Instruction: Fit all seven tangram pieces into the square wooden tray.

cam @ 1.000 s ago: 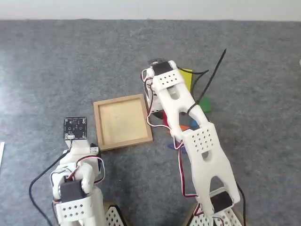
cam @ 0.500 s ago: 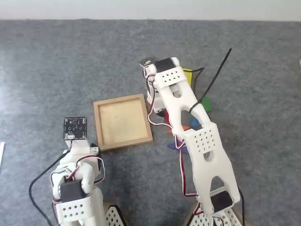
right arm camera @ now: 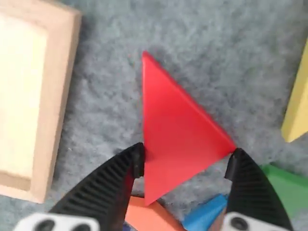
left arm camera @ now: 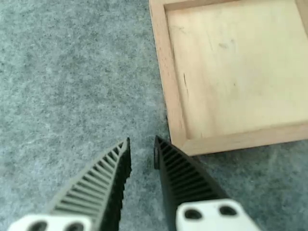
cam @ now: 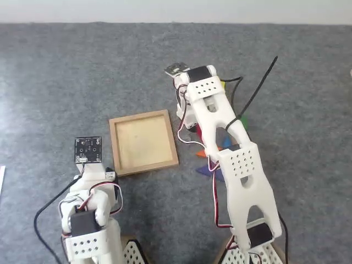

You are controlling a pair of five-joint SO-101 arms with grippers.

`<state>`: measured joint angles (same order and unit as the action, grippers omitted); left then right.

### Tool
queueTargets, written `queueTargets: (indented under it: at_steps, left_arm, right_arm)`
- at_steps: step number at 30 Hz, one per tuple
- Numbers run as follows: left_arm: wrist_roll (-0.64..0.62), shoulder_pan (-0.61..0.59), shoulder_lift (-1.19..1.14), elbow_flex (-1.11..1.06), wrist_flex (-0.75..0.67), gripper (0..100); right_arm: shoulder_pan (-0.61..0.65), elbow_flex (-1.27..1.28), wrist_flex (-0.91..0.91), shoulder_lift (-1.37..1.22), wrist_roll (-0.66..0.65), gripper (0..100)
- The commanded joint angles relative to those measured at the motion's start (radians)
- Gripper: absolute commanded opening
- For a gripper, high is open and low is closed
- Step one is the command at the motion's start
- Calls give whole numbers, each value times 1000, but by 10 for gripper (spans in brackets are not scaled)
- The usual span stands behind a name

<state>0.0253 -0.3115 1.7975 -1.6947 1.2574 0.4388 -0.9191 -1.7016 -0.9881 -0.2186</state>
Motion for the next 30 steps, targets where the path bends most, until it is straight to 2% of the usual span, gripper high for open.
queueTargets:
  at_steps: [1, 16, 22, 30]
  left_arm:
    - [0, 2, 18, 12, 3, 81]
    - [0, 2, 18, 12, 3, 81]
    - [0, 2, 18, 12, 3, 81]
    - [0, 2, 18, 12, 3, 81]
  right_arm:
    - [-8, -9, 18, 79, -48, 285]
    - [-7, -5, 65, 79, -161, 286]
    - [-7, -6, 64, 79, -218, 400]
    - [-7, -9, 81, 47, -265, 384]
